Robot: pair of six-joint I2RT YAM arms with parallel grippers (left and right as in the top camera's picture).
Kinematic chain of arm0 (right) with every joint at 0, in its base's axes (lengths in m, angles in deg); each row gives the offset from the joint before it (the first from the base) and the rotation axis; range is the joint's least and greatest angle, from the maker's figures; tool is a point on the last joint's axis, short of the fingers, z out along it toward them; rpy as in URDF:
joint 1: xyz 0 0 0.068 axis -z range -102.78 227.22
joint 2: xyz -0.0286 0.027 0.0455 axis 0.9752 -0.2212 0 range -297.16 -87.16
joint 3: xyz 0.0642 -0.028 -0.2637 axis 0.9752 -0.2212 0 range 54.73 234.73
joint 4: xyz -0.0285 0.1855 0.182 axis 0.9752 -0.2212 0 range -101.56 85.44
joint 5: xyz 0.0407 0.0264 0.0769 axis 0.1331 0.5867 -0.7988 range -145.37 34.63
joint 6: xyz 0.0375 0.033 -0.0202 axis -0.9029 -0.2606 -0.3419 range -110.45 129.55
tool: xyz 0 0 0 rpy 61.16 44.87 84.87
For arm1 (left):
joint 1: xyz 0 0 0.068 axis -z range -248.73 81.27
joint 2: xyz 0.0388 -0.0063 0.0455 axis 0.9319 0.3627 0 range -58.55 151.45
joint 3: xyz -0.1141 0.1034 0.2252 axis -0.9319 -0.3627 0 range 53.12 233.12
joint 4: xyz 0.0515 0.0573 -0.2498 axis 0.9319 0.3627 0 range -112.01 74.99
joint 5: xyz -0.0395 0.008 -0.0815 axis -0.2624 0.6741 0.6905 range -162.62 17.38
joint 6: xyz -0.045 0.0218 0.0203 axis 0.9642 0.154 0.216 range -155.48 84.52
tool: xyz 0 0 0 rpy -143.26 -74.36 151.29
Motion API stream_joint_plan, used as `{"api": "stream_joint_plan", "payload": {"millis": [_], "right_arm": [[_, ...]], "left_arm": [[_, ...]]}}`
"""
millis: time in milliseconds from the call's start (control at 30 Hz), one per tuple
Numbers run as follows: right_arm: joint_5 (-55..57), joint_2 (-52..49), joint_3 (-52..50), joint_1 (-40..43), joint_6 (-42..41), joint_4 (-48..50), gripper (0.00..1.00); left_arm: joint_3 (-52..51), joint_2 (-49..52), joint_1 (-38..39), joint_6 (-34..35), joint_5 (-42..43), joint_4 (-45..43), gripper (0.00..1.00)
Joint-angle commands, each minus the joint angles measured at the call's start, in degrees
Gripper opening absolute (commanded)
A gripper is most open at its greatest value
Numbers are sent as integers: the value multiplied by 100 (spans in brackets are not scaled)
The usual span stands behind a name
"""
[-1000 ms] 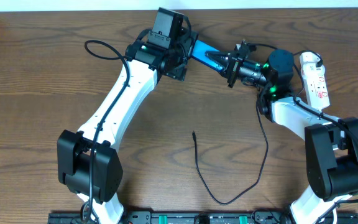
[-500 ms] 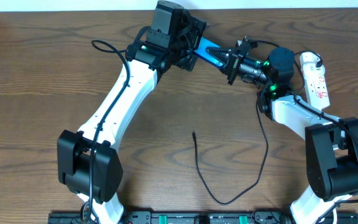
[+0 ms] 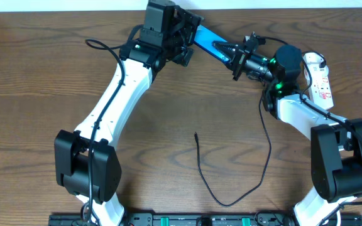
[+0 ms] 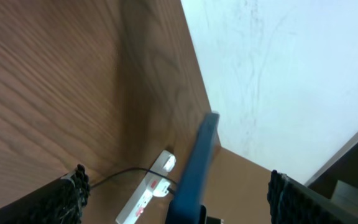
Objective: Plug charger to phone and switch on socket
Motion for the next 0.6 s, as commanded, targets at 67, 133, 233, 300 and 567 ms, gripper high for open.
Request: {"api": "stream_joint_plan", "payload": {"millis": [67, 133, 233, 300, 567], "right_arm": [[103, 26, 177, 83, -37, 35, 1], [103, 26, 177, 87, -37, -28, 1], [103, 26, 177, 87, -37, -52, 1], [101, 26, 177, 87, -37, -50, 1], [105, 26, 175, 87, -37, -101, 1]], "left_arm": [[-205, 76, -44, -142, 249, -203, 92], [-205, 76, -44, -142, 251, -157, 92], [-205, 76, -44, -140, 254, -140, 92], [-205, 76, -44, -142, 162, -140, 92], [-658, 76, -44, -140, 149, -953, 93]]}}
